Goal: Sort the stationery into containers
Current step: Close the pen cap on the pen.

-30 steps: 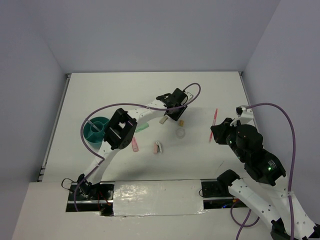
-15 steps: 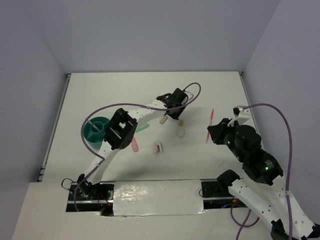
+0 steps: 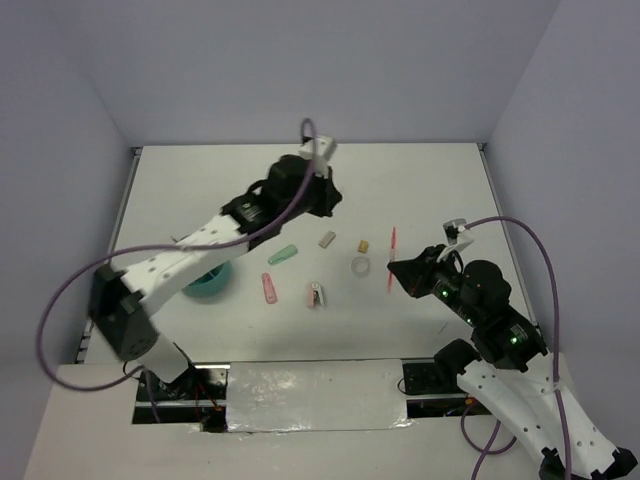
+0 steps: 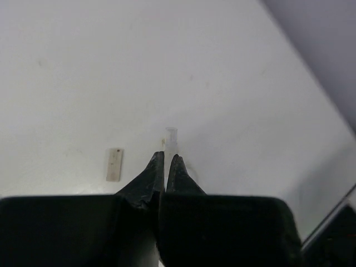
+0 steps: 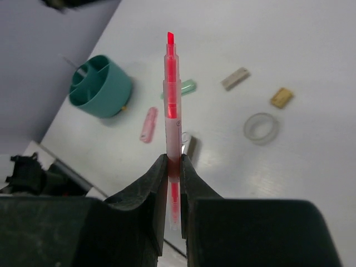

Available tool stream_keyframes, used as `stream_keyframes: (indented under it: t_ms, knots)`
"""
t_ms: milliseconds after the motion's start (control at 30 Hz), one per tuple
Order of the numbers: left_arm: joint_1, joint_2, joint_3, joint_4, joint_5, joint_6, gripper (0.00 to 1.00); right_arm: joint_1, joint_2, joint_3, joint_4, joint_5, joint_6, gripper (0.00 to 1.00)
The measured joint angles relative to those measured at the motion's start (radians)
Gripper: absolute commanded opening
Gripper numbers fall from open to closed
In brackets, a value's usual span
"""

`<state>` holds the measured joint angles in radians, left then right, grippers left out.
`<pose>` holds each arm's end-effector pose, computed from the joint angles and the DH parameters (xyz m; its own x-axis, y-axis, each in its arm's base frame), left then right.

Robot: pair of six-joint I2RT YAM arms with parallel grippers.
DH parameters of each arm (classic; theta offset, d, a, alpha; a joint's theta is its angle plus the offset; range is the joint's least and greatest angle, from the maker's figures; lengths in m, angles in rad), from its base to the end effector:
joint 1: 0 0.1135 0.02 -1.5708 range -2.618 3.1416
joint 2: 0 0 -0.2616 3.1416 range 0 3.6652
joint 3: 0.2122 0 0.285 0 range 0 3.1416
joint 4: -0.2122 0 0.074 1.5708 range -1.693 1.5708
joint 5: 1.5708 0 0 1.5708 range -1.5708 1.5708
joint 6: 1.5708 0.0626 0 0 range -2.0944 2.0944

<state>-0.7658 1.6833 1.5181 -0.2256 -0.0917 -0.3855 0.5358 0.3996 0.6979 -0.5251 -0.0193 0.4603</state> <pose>0.3356 -0.3148 0.3349 -0.4910 -0.0473 -0.8699 0.4798 0.8188 -0.3153 0.1376 0.0831 0.3238 -0.4072 0.2748 -0.8710 -0.3859 0.8126 0.4367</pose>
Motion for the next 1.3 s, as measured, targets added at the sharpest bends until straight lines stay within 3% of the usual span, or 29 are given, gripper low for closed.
stream_keyframes:
  t_ms: [200,400,567,800,1300]
  knots:
    - [0.000,-0.523,-0.349,0.214,-0.026,-0.192,0.00,0.032,0.042,-0.196,0.253,-0.243,0.126,0.00]
    - [0.000,-0.852,-0.631,0.332,-0.010,-0.348,0.00,0.377,0.203,-0.242,0.498,-0.241,0.222,0.00]
    - [0.000,-1.029,-0.749,0.339,0.016,-0.433,0.00,0.523,0.365,-0.155,0.639,-0.167,0.212,0.00]
    - [0.000,-1.189,-0.816,0.342,0.018,-0.487,0.00,0.599,0.486,-0.078,0.756,-0.096,0.164,0.00]
    - [-0.001,-1.196,-0.858,0.362,0.021,-0.490,0.00,0.638,0.587,0.046,0.776,-0.036,0.122,0.00]
